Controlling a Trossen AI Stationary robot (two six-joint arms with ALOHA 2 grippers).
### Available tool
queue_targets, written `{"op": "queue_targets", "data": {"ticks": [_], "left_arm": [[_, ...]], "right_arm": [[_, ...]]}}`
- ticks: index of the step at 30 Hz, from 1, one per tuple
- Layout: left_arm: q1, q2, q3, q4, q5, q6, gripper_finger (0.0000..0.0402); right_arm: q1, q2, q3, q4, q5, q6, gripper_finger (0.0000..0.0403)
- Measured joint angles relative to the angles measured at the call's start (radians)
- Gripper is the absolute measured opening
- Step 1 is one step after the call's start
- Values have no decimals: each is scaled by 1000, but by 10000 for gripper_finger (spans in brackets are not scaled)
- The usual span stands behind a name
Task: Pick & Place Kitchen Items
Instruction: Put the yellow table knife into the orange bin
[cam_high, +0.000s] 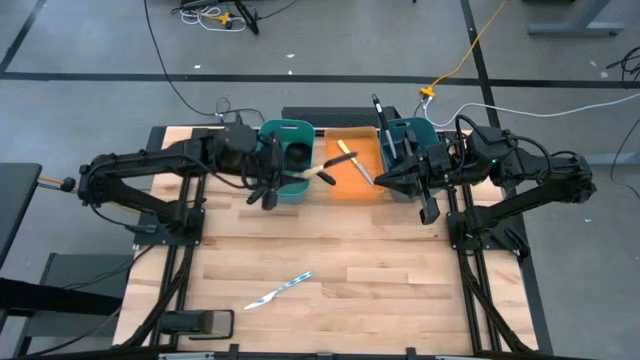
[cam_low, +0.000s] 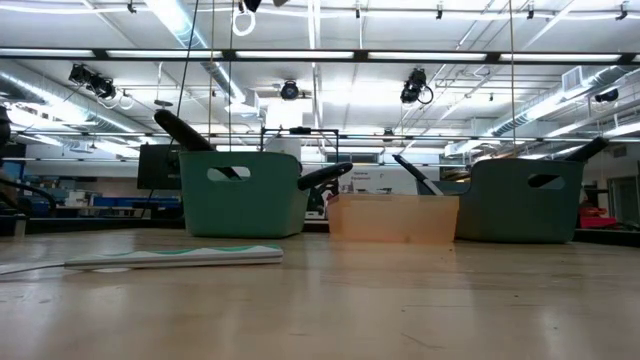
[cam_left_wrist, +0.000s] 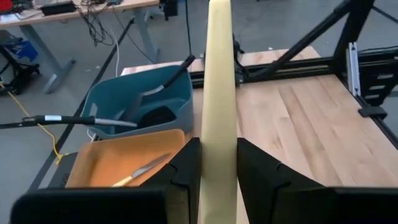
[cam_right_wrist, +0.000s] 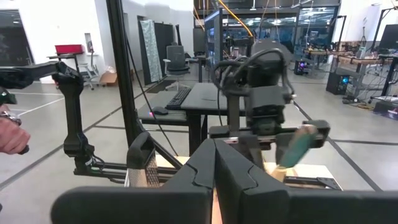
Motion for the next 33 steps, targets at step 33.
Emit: {"op": "queue_targets", "data": {"ticks": [33], "left_arm": [[180,3,-20,59,60,-90,86]], "right_arm": [[0,0,0,-1,0,-25,9]]}}
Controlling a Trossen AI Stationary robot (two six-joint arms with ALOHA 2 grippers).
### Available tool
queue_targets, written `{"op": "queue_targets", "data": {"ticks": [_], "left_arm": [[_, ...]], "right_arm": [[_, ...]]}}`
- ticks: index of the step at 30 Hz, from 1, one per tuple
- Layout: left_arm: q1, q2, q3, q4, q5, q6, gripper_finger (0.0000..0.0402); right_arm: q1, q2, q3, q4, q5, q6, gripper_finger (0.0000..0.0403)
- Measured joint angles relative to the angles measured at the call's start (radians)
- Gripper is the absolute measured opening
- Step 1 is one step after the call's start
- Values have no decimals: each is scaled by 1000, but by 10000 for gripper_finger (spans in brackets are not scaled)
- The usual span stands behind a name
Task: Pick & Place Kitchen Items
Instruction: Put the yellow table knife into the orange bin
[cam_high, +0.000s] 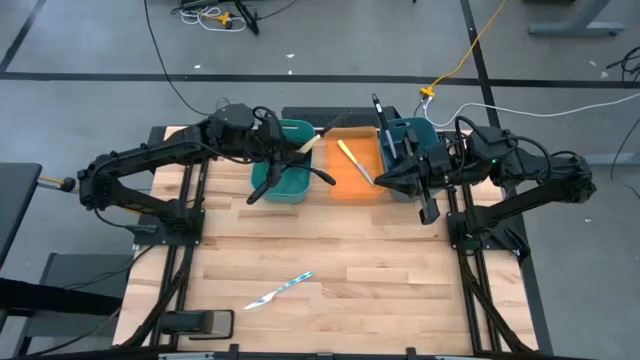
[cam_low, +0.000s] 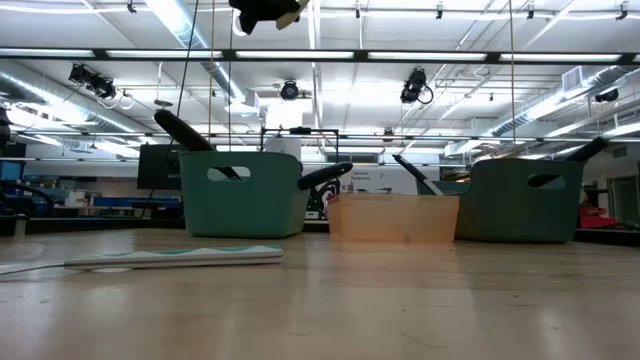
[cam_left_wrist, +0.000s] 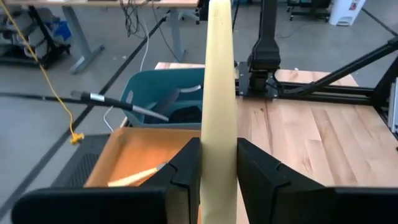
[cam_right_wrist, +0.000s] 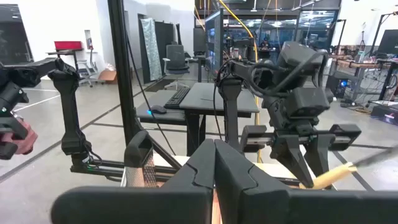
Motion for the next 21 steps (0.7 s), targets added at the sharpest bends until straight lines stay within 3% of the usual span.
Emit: {"op": "queue_targets", "data": {"ticks": [7,15,21], "left_arm": [[11,39,-27,23,-34,-104,86],[10,113,-25,171,12,-147,86],[10,180,32,172,11,-147,86]], "right_arm": [[0,0,0,0,38,0,9],[0,0,0,0,44,0,9],[0,-1,0,-1,44,0,9]]}}
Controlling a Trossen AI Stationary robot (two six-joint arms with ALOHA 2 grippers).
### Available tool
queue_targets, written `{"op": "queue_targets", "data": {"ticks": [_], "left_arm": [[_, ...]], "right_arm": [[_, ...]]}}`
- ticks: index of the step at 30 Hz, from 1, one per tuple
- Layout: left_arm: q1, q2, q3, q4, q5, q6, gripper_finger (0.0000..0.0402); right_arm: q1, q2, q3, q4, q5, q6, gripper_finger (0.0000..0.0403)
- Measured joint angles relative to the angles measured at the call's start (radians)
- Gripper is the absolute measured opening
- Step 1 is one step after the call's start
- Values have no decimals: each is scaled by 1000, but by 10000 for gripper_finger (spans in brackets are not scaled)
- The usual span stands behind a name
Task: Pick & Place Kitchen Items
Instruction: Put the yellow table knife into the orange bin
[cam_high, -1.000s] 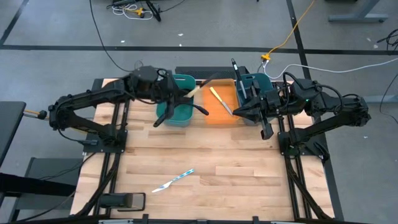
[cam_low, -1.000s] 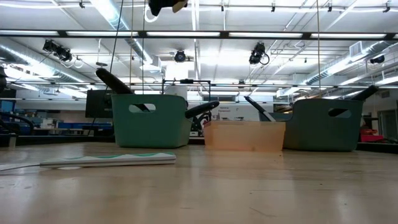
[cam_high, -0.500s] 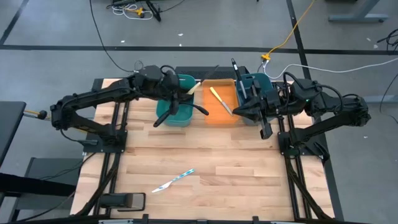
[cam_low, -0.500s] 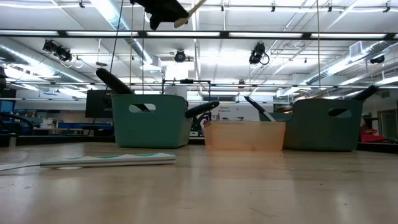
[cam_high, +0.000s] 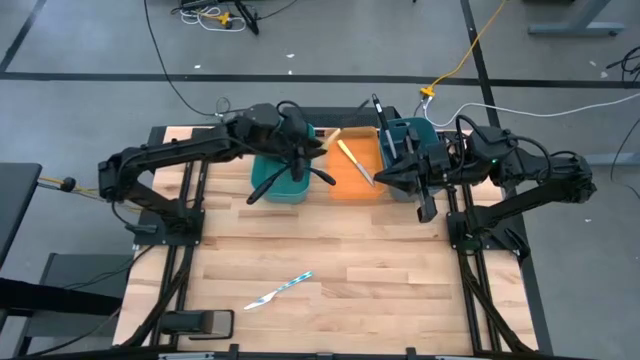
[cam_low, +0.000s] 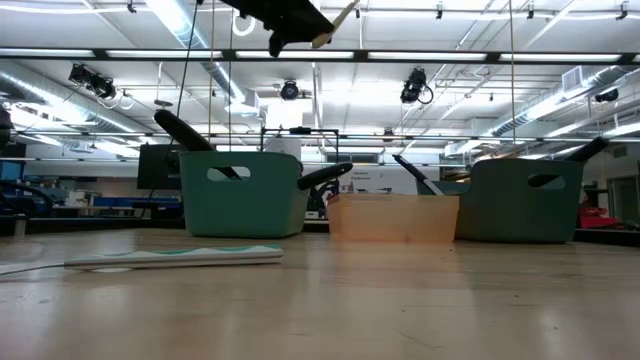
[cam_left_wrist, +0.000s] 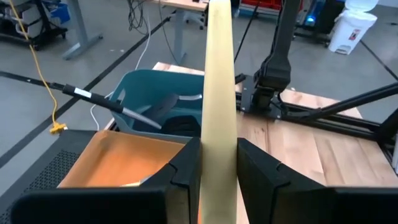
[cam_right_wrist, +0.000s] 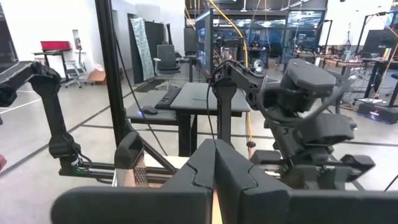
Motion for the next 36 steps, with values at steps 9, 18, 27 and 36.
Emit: {"op": "queue_targets", "data": {"ticks": [9,18,27,36], "left_arm": [[0,104,146,-48,3,4,86],[7,183,254,-120,-10,-5,86],[16,198,254,-142,-51,-35,86],[14,198,253,-135,-91,-79,86]], "right_arm": [[0,-49,0,-5,30,47,9],[0,-127,0,-52,89,35,9],[0,-151,0,-74,87,22,9],[0,-152,0,-98,87,6,9]]}}
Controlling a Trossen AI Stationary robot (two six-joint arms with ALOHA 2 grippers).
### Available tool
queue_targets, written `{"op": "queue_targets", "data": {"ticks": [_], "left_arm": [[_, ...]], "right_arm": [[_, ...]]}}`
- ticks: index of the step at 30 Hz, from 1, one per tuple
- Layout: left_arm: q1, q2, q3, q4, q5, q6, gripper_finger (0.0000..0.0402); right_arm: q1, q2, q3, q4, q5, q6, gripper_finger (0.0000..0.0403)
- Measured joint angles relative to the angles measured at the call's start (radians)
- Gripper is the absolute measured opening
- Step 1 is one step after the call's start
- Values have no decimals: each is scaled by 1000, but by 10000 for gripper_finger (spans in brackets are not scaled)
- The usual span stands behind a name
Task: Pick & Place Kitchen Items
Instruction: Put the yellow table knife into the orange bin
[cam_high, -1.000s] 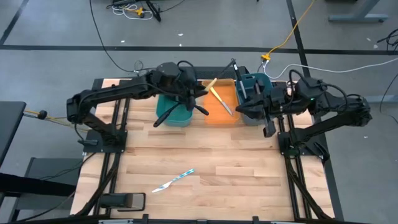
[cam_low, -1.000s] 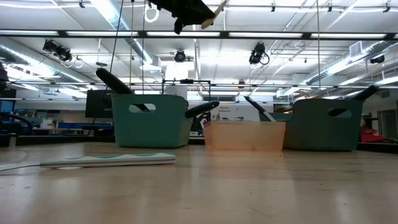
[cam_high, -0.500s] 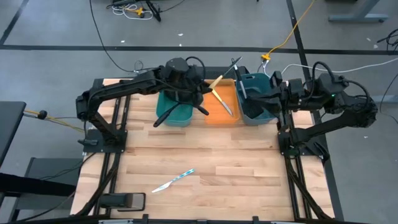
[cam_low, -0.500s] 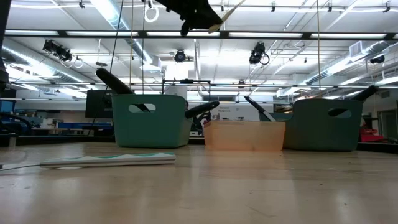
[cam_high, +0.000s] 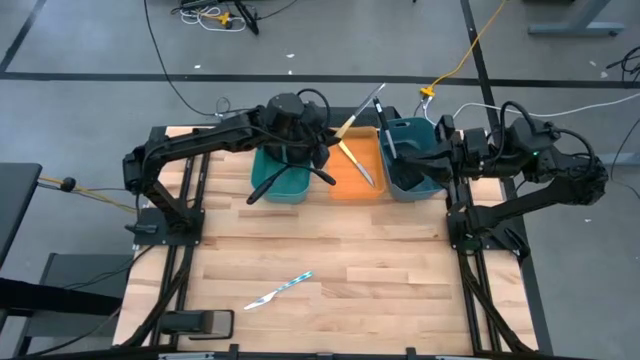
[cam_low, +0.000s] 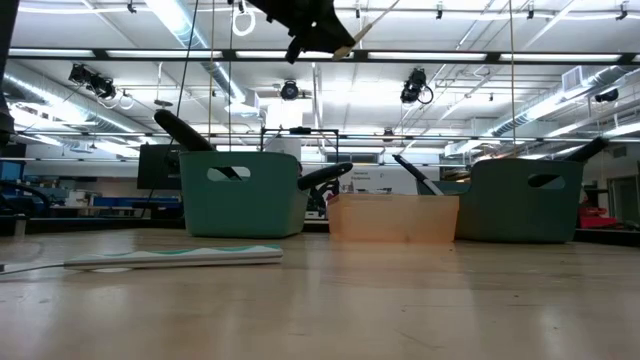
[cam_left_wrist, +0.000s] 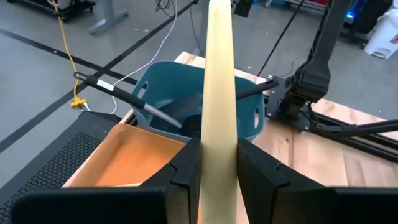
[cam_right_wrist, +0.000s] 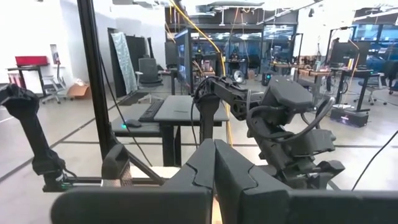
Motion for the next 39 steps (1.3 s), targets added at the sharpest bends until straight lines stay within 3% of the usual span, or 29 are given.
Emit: {"op": "queue_targets", "data": {"ticks": [5,21,28,39], "left_arm": [[-1,5,0,1,-25,-7,86],[0,192,0,8,-8,-136,86],[10,228,-3,1,-30,-230,86],[13,279,0,9,-26,-254,86]], "right_arm": [[0,0,0,0,0,-3,9],[0,0,0,-3,-1,-3,9],[0,1,0,-26,-1,-3,9],[0,1,0,-65,-1,-3,9]]}}
